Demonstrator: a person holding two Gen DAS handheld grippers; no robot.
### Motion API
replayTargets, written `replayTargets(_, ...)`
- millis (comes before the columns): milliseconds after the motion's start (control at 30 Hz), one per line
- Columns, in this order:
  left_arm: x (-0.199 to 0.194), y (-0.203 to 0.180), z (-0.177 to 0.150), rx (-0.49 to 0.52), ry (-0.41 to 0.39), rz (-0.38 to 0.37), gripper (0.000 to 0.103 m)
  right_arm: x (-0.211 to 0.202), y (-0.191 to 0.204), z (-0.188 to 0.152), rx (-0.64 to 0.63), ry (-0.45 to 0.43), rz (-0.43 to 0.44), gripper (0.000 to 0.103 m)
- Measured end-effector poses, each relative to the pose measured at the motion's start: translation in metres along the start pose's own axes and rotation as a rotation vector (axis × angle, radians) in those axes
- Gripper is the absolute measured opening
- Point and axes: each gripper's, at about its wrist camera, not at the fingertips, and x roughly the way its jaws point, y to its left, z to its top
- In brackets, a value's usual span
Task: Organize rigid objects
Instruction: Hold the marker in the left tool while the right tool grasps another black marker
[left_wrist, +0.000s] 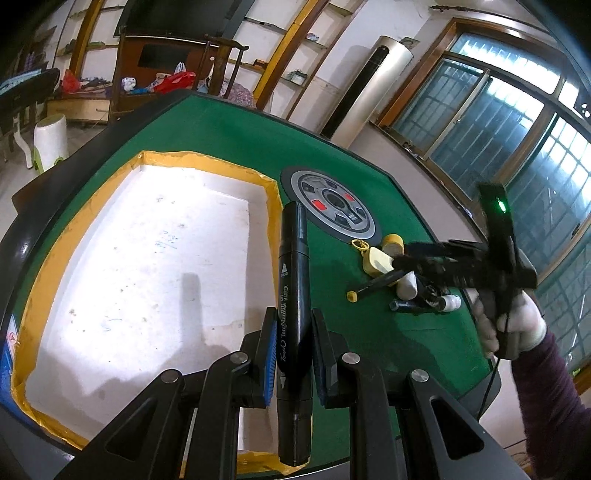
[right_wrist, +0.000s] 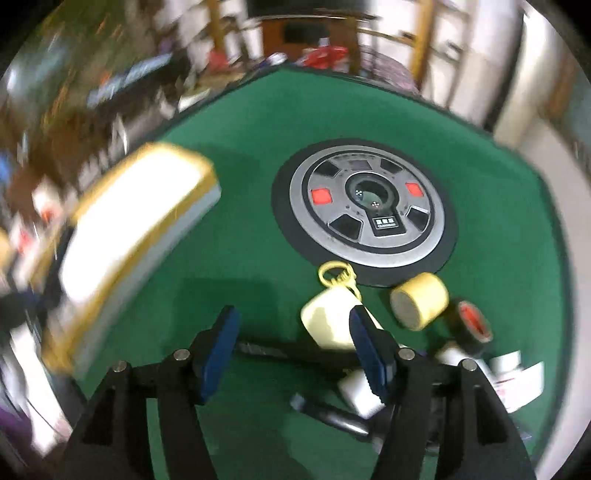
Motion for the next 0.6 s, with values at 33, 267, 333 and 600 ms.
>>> replayTargets(33,0.001,0.002,0.000,-0.004,0.001,-0.001,0.016,-0.003,0.005,-0.005,-0.043,0.012,-0.025,0.061)
replayTargets(267,0.014,0.001,-0.001,-0.008,0.030,-0.003,0.016,0.003,0.052,-0.026,-0.464,0.021,-0.145,0.061)
replayTargets(333,0.015,0.001,-0.001,-0.008,0.035,-0.001,0.016,0.012,0.060,-0.026,-0.555,0.046,-0.162,0.059)
replayTargets(600,0.014,0.004,0.002,-0.014,0.038,0.020,0.016,0.055,0.047,-0.008,-0.561,0.174,-0.153,0.027)
